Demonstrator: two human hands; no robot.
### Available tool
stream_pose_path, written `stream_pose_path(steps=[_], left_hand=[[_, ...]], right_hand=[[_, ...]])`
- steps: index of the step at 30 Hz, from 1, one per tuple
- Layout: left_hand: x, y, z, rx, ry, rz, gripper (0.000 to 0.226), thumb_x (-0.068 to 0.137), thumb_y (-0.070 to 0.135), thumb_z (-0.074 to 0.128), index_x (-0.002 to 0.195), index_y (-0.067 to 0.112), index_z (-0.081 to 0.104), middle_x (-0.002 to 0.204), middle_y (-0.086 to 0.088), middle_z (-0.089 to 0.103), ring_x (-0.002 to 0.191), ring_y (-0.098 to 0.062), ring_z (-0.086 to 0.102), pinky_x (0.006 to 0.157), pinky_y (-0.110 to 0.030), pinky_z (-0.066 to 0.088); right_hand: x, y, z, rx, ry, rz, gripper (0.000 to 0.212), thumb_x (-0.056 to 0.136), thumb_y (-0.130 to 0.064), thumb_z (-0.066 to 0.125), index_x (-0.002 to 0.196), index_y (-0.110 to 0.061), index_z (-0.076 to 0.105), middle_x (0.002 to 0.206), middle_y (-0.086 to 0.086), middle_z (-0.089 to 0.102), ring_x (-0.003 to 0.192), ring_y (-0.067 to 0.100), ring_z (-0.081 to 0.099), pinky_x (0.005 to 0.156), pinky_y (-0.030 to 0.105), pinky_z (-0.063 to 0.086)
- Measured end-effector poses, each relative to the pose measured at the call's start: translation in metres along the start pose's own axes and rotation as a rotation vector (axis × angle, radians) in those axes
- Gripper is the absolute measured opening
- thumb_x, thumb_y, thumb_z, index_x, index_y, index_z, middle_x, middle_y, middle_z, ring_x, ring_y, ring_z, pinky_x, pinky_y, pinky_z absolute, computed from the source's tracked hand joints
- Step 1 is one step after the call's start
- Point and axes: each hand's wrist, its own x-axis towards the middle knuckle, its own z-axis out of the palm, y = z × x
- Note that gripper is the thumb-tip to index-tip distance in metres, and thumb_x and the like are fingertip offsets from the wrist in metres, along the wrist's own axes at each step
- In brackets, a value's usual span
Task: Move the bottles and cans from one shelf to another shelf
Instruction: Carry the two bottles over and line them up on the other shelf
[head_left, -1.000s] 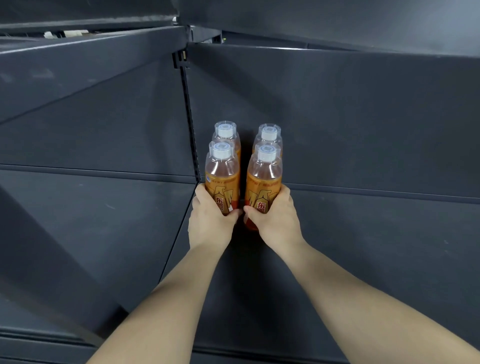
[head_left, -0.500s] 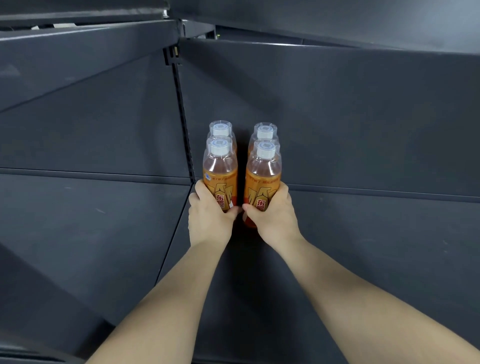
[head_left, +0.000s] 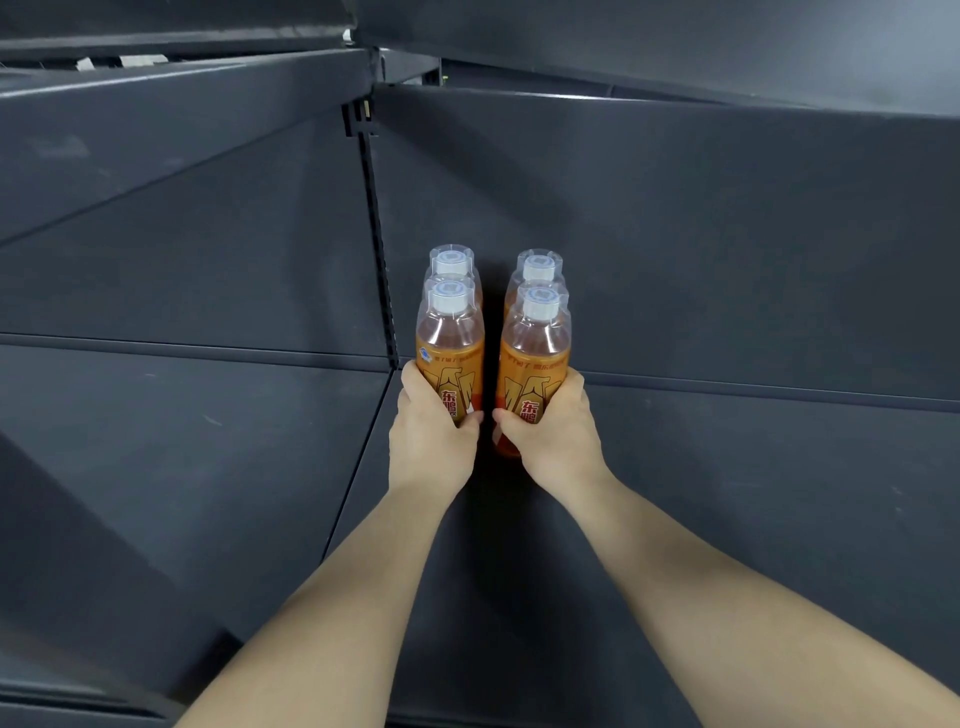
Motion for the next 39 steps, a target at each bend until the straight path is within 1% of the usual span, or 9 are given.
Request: stream_pose_path(steps=[7,13,16,19,23,27,32,37,39], left_hand=[[0.003,-0.002,0.001,-0.013,-0.025,0.008,0.076,0.088,0.023,0.074,0.145,0.019,0.024,0.136,-0.006,0.049,0.125,-0.027,0.052,0.102,-0.047,0.048],[0.002,-0.001,-0.001,-0.036,-0.04,-0.005,0.087,0.086,0.021,0.075,0.151,0.022,0.017,0.139,-0.005,0.048,0.126,-0.026,0.052,0.104,-0.051,0.048],[0.0,0.0,-0.005,-0.048,-0.05,-0.016,0.097,0.082,0.025,0.079,0.153,0.026,0.013,0.141,-0.005,0.047,0.128,-0.026,0.051,0.103,-0.053,0.048],[-0.005,0.0,-0.009,-0.037,-0.046,-0.033,0.096,0.081,0.03,0.08,0.152,0.022,0.015,0.14,-0.007,0.046,0.128,-0.028,0.05,0.102,-0.053,0.048],[-0.017,0.0,-0.016,-0.014,-0.047,-0.039,0.091,0.085,0.033,0.077,0.152,0.018,0.017,0.142,-0.01,0.045,0.13,-0.028,0.049,0.103,-0.051,0.048],[-0.034,0.004,-0.023,0.02,-0.032,-0.011,0.072,0.091,0.034,0.07,0.145,0.014,0.027,0.137,-0.01,0.047,0.124,-0.028,0.052,0.1,-0.045,0.049],[-0.057,0.009,-0.027,0.131,-0.021,0.1,0.055,0.094,0.03,0.065,0.14,0.014,0.038,0.134,-0.011,0.049,0.123,-0.029,0.051,0.099,-0.044,0.048],[-0.085,0.025,-0.021,0.295,-0.094,0.275,0.047,0.096,0.041,0.057,0.136,0.02,0.044,0.136,-0.004,0.053,0.125,-0.027,0.052,0.1,-0.047,0.05],[-0.097,0.037,-0.014,0.352,-0.138,0.326,0.056,0.098,0.046,0.051,0.145,0.019,0.038,0.148,-0.004,0.046,0.136,-0.027,0.043,0.111,-0.046,0.04]], right_hand=[[0.001,0.0,0.0,-0.007,-0.007,0.001,0.08,0.082,-0.033,0.08,0.144,-0.02,0.03,0.133,-0.001,0.047,0.106,0.008,0.046,0.085,0.026,0.044],[0.0,-0.001,0.001,-0.005,-0.015,0.023,0.084,0.08,-0.034,0.082,0.144,-0.02,0.03,0.134,0.0,0.047,0.114,0.012,0.05,0.087,0.029,0.047],[-0.001,-0.004,-0.002,-0.008,-0.039,0.045,0.092,0.078,-0.034,0.084,0.148,-0.018,0.026,0.138,0.002,0.045,0.124,0.018,0.049,0.098,0.035,0.048],[-0.007,-0.007,-0.007,-0.028,-0.055,0.083,0.107,0.073,-0.04,0.087,0.153,-0.017,0.02,0.145,0.004,0.042,0.133,0.023,0.046,0.107,0.048,0.046],[-0.024,-0.01,-0.018,-0.123,-0.09,0.119,0.111,0.077,-0.044,0.083,0.157,-0.017,0.011,0.155,0.008,0.032,0.143,0.027,0.036,0.113,0.05,0.039],[-0.046,-0.012,-0.029,-0.227,-0.117,0.104,0.093,0.091,-0.046,0.068,0.159,-0.015,0.012,0.161,0.008,0.026,0.148,0.029,0.027,0.114,0.047,0.034],[-0.072,-0.013,-0.046,-0.465,-0.182,0.011,0.065,0.102,-0.049,0.045,0.156,-0.019,0.024,0.161,0.005,0.029,0.149,0.028,0.023,0.117,0.045,0.029],[-0.094,-0.006,-0.072,-0.676,-0.192,-0.055,0.065,0.104,-0.052,0.037,0.158,-0.022,0.019,0.166,0.006,0.017,0.153,0.03,0.012,0.123,0.046,0.018],[-0.102,0.0,-0.088,-0.741,-0.198,-0.059,0.066,0.104,-0.054,0.032,0.159,-0.022,0.015,0.167,0.008,0.011,0.154,0.03,0.006,0.125,0.045,0.011]])
